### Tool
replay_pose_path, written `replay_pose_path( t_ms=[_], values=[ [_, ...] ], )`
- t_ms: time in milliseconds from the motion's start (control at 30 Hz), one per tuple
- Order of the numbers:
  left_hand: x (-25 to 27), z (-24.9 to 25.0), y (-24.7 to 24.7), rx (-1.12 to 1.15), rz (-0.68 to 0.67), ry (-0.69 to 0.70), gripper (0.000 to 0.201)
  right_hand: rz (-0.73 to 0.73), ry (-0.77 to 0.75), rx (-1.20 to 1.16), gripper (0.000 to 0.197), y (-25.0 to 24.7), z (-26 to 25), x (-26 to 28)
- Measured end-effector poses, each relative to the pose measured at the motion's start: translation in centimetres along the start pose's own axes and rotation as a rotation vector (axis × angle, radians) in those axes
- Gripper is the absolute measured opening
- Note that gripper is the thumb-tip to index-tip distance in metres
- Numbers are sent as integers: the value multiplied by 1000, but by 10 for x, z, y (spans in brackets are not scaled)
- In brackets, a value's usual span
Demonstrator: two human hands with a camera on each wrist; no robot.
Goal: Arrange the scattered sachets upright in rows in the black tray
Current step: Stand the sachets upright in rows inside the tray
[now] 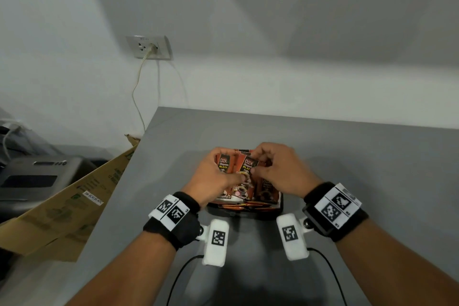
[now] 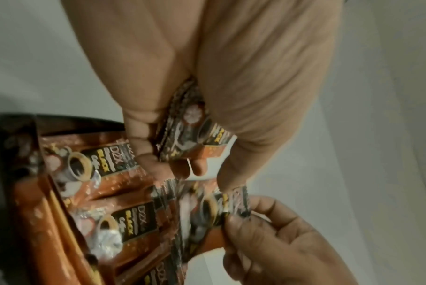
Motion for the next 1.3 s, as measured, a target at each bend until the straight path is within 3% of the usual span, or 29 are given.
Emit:
replay_pose_path(
  t_ms=[133, 333, 567, 700, 1033, 1300],
  values=[
    [5, -7, -21, 7, 126, -43, 40, -116, 85, 175, 18, 12, 12, -12],
    [12, -13, -25, -47, 106, -75, 36, -251, 74, 440, 17, 41, 9, -27],
    [15, -16, -28, -58, 93, -73, 34, -255, 5, 683, 24, 48, 9, -32],
    [15, -16, -27, -55, 85, -77, 34, -229, -34, 723, 23, 49, 11, -34],
    [15, -18, -25, -64, 79, -104, 31, -196, -72, 691, 51, 49, 14, -34],
    [14, -15, -21, -31, 60, -106, 38, -177, -73, 696, 35, 42, 18, -28]
  ],
)
Point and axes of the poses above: each hand's wrist, its own x-axis away from the middle knuckle, its own y-axis out of the palm, z = x × y, the point moved 5 cm from there along -x, towards the middle knuckle, and after that the axes turned 13 degrees about -z, right-handed, at the moved point
